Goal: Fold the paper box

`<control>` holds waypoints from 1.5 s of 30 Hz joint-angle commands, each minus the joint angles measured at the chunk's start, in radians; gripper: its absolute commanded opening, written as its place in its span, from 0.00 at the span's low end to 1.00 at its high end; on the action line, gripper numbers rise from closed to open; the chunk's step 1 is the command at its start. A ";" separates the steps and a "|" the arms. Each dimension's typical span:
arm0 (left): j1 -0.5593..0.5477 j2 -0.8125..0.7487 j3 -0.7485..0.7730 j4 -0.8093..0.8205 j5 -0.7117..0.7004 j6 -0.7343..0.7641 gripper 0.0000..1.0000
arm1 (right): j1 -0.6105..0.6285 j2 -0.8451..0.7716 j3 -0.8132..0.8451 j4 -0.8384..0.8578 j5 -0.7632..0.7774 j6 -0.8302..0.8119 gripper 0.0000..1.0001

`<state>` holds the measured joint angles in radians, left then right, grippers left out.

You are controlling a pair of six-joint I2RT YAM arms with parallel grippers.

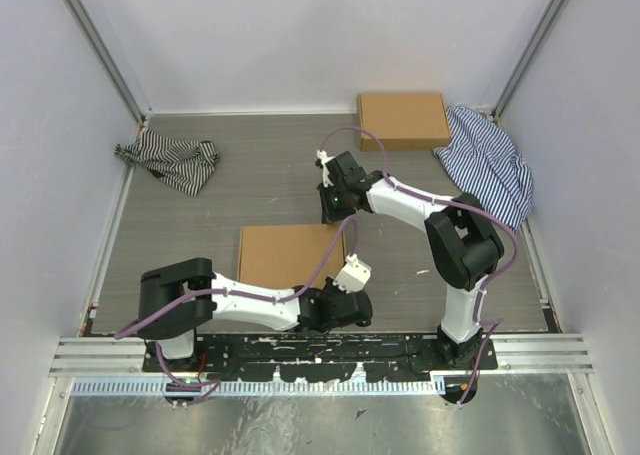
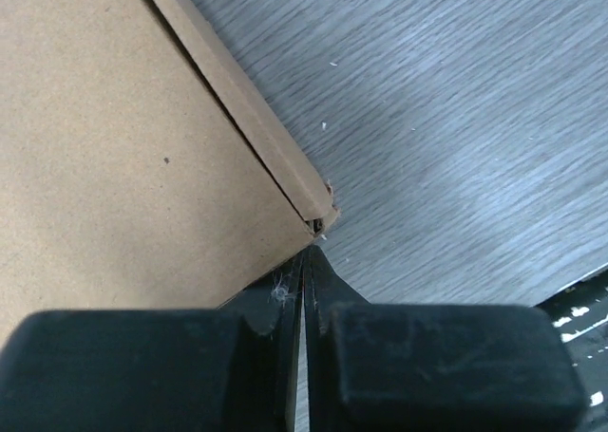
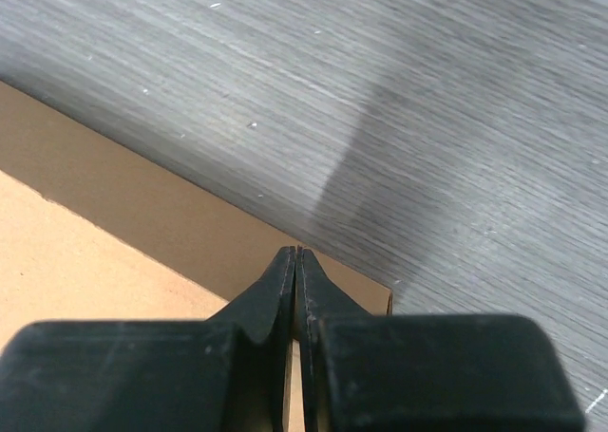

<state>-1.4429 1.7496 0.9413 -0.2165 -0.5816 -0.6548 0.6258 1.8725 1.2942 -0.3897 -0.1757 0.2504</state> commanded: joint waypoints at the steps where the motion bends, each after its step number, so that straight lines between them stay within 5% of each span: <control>1: 0.036 -0.014 0.015 -0.016 -0.125 0.034 0.11 | -0.022 -0.005 -0.003 -0.121 0.044 0.027 0.09; 13: 0.081 0.052 0.126 -0.021 -0.078 0.089 0.13 | -0.048 0.011 0.135 -0.179 0.122 0.012 0.26; 20: 0.081 -0.042 0.124 -0.061 -0.093 0.093 0.15 | -0.084 -0.066 0.147 -0.182 0.162 0.022 0.35; 23: 0.074 -0.102 0.127 -0.098 -0.092 0.093 0.24 | -0.093 -0.118 0.143 -0.181 0.181 0.027 0.39; 27: 0.067 -0.186 0.124 -0.130 -0.075 0.090 0.49 | -0.098 -0.212 0.131 -0.175 0.215 0.035 0.44; 35: 0.085 -0.390 0.060 -0.240 -0.128 0.040 0.60 | -0.100 -0.454 0.002 -0.119 0.312 0.055 0.47; 39: 0.208 -0.551 -0.011 -0.332 -0.081 0.034 0.72 | -0.101 -0.612 -0.144 -0.081 0.350 0.061 0.50; 45: 0.559 -0.770 -0.046 -0.459 0.034 0.122 0.85 | -0.101 -0.781 -0.313 -0.057 0.325 0.091 0.52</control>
<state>-1.0492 1.1072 0.9100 -0.5537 -0.6106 -0.5949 0.5266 1.1618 1.0370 -0.4999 0.1402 0.3115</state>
